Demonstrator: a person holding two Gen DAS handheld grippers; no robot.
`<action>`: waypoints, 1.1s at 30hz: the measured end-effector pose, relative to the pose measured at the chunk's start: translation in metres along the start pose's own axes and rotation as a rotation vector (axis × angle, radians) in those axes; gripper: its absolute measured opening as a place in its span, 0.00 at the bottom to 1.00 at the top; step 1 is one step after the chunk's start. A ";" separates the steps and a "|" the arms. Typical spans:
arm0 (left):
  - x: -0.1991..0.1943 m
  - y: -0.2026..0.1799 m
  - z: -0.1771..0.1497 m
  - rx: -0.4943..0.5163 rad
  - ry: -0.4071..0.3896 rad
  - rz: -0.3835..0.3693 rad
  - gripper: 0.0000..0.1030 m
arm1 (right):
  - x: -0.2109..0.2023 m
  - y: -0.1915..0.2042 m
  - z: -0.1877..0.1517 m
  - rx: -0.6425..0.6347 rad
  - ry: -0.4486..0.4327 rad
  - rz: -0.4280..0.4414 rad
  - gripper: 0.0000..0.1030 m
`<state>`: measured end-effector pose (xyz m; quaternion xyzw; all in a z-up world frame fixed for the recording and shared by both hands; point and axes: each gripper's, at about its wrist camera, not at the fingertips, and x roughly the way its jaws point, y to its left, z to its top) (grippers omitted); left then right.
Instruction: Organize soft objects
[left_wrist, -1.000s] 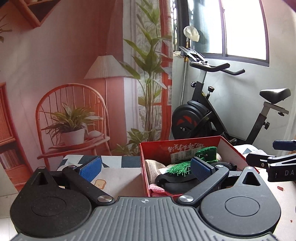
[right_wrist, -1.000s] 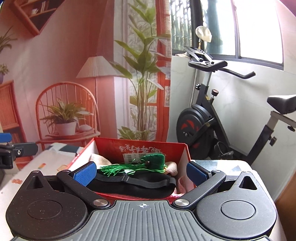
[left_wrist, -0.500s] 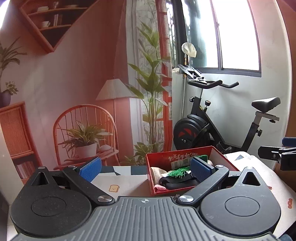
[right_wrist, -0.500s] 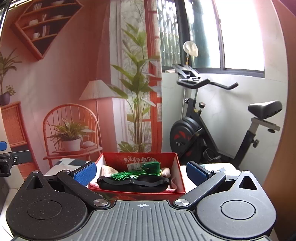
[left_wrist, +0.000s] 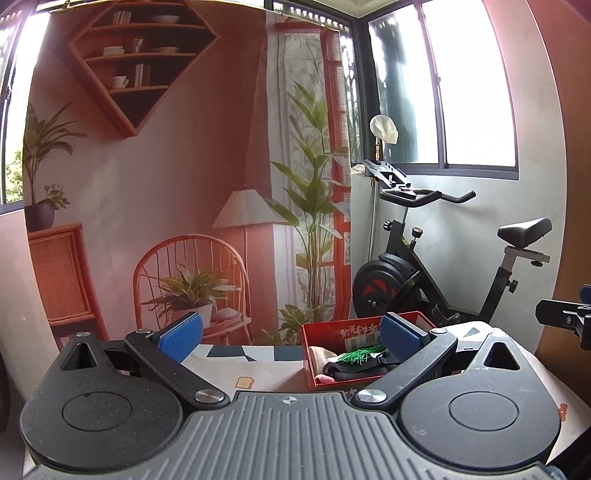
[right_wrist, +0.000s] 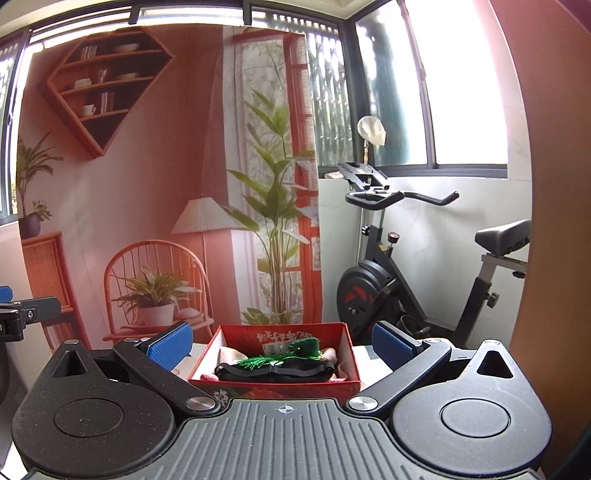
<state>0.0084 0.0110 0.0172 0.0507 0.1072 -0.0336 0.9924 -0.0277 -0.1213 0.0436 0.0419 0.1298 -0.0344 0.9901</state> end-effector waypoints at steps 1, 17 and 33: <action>-0.001 0.000 0.000 0.000 -0.001 0.004 1.00 | -0.001 0.000 0.000 -0.002 -0.002 -0.002 1.00; 0.000 -0.001 -0.003 0.009 0.009 0.022 1.00 | -0.003 -0.004 0.001 0.023 -0.007 -0.019 1.00; 0.001 0.002 -0.006 -0.002 0.032 0.019 1.00 | 0.001 -0.005 -0.004 0.022 0.001 -0.026 1.00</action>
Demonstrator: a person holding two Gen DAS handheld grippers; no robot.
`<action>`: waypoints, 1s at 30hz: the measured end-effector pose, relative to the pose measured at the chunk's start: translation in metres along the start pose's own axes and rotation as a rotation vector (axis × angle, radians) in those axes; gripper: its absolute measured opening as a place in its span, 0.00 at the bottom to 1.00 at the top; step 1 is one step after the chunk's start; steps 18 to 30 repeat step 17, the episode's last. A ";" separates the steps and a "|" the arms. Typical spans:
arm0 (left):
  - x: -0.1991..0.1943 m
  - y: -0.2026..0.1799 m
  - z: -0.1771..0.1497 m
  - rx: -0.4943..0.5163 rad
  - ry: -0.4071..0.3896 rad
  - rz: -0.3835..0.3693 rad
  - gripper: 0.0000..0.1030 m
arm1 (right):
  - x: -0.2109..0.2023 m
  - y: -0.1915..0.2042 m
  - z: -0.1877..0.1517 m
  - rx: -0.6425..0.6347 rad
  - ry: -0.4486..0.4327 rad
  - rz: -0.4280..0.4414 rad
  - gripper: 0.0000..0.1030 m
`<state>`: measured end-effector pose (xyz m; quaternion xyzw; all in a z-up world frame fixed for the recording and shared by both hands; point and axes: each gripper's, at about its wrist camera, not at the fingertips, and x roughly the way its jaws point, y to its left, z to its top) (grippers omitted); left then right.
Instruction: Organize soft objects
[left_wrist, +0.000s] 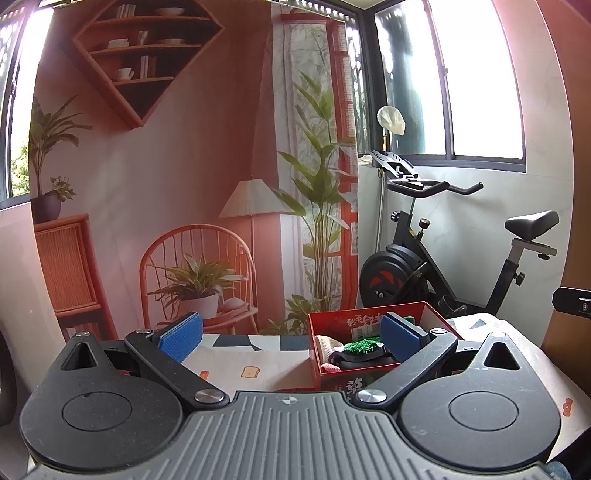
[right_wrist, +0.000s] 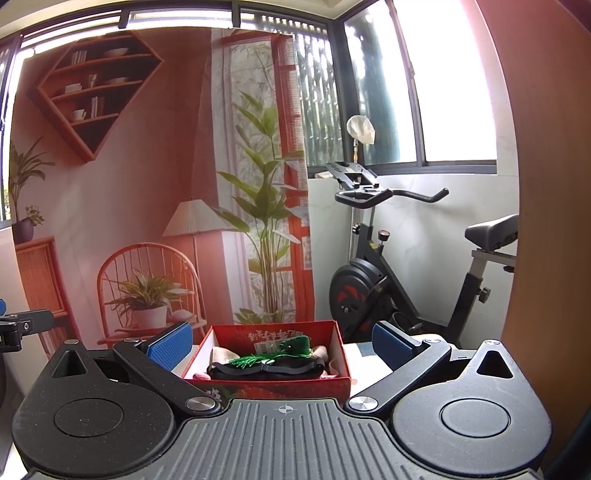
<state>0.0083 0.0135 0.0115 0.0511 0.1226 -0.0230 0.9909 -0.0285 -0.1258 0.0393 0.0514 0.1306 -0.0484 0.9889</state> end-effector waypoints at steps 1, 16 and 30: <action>0.000 0.000 0.000 0.000 0.000 0.000 1.00 | 0.000 0.000 0.000 -0.001 0.000 -0.001 1.00; -0.001 -0.001 -0.001 -0.008 0.009 -0.009 1.00 | 0.003 0.001 0.000 -0.003 0.002 -0.003 1.00; -0.001 -0.001 -0.001 -0.008 0.010 -0.009 1.00 | 0.003 0.001 0.001 -0.003 0.002 -0.002 1.00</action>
